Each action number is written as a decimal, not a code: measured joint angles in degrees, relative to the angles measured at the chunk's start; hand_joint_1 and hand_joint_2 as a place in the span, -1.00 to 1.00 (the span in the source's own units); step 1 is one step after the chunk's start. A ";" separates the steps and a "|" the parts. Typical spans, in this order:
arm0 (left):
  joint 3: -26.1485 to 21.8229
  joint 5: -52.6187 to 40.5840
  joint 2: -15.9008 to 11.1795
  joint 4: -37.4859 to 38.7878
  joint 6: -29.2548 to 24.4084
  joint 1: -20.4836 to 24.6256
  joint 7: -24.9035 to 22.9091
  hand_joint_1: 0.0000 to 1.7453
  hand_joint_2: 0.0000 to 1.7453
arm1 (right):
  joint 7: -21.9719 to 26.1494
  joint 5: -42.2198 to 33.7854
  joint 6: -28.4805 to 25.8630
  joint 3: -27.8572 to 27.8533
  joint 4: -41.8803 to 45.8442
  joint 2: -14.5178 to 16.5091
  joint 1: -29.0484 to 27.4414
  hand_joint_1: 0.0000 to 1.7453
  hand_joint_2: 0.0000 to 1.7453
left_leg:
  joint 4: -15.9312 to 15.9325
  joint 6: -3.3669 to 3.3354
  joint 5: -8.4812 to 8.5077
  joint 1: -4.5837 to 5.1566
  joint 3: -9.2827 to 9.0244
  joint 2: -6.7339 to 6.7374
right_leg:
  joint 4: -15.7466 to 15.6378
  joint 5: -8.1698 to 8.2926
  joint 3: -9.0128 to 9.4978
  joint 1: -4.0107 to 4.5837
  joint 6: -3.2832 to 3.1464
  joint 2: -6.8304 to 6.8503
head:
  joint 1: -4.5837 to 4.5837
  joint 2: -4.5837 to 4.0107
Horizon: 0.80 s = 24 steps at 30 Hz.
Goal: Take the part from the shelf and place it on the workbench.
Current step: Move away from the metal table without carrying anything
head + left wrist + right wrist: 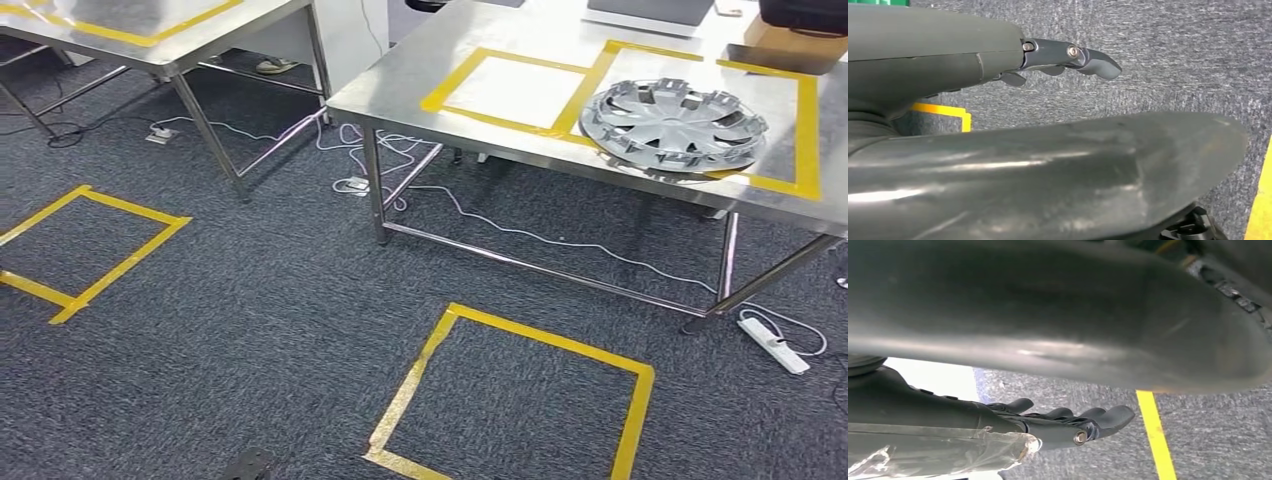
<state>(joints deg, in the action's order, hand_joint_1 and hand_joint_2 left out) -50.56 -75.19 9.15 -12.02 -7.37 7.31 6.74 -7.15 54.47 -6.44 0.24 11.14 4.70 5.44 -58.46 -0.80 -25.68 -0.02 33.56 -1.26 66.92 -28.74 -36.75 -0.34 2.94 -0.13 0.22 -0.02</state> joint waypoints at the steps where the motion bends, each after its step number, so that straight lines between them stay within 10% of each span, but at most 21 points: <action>1: 0.01 0.00 0.02 0.00 0.00 0.02 0.01 -1.00 -1.00 | 0.01 -0.01 -0.02 0.00 -0.01 0.00 0.08 -1.00 -1.00 | -0.06 0.11 -0.04 0.10 -0.05 -0.17 | -3.63 1.31 1.86 0.08 -0.22 -0.27 | 0.01 0.00; 7: -0.02 0.21 -0.02 -0.01 -0.07 -0.10 0.16 -1.00 -1.00 | 0.57 -2.28 -0.89 -0.69 -0.03 0.03 0.22 -1.00 -1.00 | -0.69 1.87 -0.64 0.03 0.40 -0.10 | -8.30 2.75 4.04 0.14 -1.47 -0.53 | -0.10 0.00; 12: -0.16 0.41 -0.04 0.00 -0.23 -0.32 0.50 -1.00 -1.00 | 1.34 -4.56 -1.93 -2.90 -0.07 0.15 0.04 -1.00 -1.00 | -14.43 2.94 -6.96 -0.21 7.18 0.40 | -8.64 3.01 4.02 -0.18 -1.94 0.18 | -0.32 0.00; 17: -0.34 0.92 -0.12 0.00 -0.67 -0.43 0.83 -1.00 -1.00 | 3.18 -9.54 -4.72 -6.66 -0.08 0.61 -0.05 -1.00 -1.00 | -2.24 3.19 -0.18 -0.79 0.93 1.08 | -8.26 2.74 3.98 -0.12 -0.96 0.40 | -0.45 0.00; 21: -0.75 1.41 -0.13 0.00 -1.02 -0.92 1.08 -1.00 -1.00 | 4.87 -14.19 -7.57 -11.79 -0.08 0.90 -0.08 -1.00 -1.00 | 0.19 1.48 -0.18 -0.70 -0.03 0.85 | -8.12 2.46 3.80 -0.06 0.21 0.46 | -0.33 0.00; 24: -1.26 1.44 -0.14 0.00 -1.07 -1.23 1.15 -1.00 -1.00 | 5.18 -14.69 -8.30 -14.08 -0.08 1.09 -0.08 -1.00 -1.00 | 0.31 0.43 -0.06 -0.67 -0.17 0.84 | -2.17 -1.24 1.16 -0.19 0.77 0.37 | 0.14 0.00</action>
<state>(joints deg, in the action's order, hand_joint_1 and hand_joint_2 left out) -51.82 -73.75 9.01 -12.02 -8.43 6.08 7.89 -1.97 39.78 -14.74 -13.84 11.06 5.79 5.36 -58.15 -0.37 -25.74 -0.70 33.39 -0.42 64.75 -29.98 -35.58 -0.53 3.72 0.25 0.36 -0.02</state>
